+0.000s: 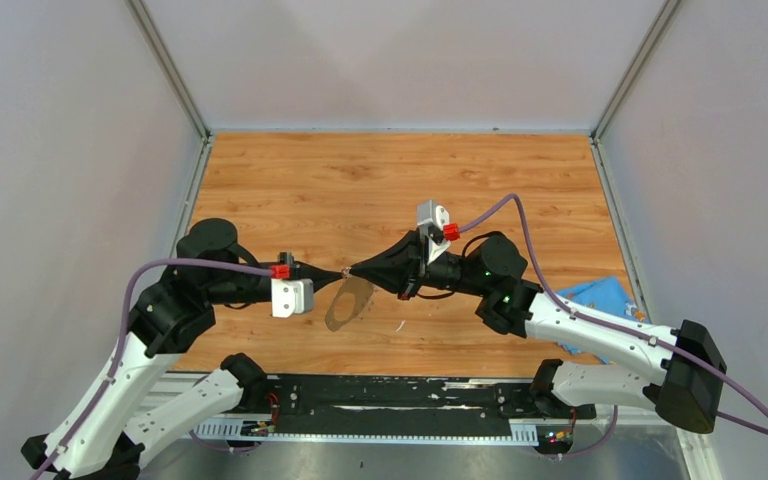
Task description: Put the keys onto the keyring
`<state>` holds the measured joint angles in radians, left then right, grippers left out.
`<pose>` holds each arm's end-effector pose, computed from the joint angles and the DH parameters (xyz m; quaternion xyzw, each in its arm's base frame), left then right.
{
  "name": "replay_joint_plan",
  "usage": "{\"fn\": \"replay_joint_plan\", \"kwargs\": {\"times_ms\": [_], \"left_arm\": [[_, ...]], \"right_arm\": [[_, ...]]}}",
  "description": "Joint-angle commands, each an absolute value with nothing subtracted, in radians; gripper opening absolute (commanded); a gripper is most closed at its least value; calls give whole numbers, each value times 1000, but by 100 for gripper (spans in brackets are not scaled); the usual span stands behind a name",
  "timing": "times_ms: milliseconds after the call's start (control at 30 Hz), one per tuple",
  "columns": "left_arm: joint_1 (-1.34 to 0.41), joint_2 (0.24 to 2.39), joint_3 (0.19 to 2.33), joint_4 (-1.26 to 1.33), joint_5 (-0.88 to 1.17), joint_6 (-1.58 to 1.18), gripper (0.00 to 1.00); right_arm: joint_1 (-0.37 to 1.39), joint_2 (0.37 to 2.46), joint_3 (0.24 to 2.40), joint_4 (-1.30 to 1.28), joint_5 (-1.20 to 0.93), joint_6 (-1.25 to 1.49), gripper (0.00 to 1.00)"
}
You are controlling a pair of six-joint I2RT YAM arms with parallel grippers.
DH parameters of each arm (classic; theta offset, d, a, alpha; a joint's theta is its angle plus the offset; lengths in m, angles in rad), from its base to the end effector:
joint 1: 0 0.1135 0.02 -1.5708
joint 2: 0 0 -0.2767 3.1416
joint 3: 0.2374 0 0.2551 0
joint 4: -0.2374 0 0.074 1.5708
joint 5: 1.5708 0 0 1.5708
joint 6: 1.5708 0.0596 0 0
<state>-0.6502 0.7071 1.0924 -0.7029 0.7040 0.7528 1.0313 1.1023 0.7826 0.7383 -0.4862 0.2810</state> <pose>0.0804 -0.1096 0.4047 0.6451 0.4503 -0.2507 0.5640 0.1123 0.2417 0.3909 -0.3816 0.4180 0.6005 0.5649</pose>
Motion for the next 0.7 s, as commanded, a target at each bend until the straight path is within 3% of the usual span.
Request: {"fn": "replay_joint_plan", "kwargs": {"times_ms": [0, 567, 667], "left_arm": [[-652, 680, 1065, -691, 773, 790, 2], [-652, 694, 1063, -693, 773, 801, 6], [-652, 667, 1078, -692, 735, 784, 19]], "right_arm": [[1032, 1081, 808, 785, -449, 282, 0], [1034, 1069, 800, 760, -447, 274, 0], [1033, 1060, 799, 747, -446, 265, 0]]}}
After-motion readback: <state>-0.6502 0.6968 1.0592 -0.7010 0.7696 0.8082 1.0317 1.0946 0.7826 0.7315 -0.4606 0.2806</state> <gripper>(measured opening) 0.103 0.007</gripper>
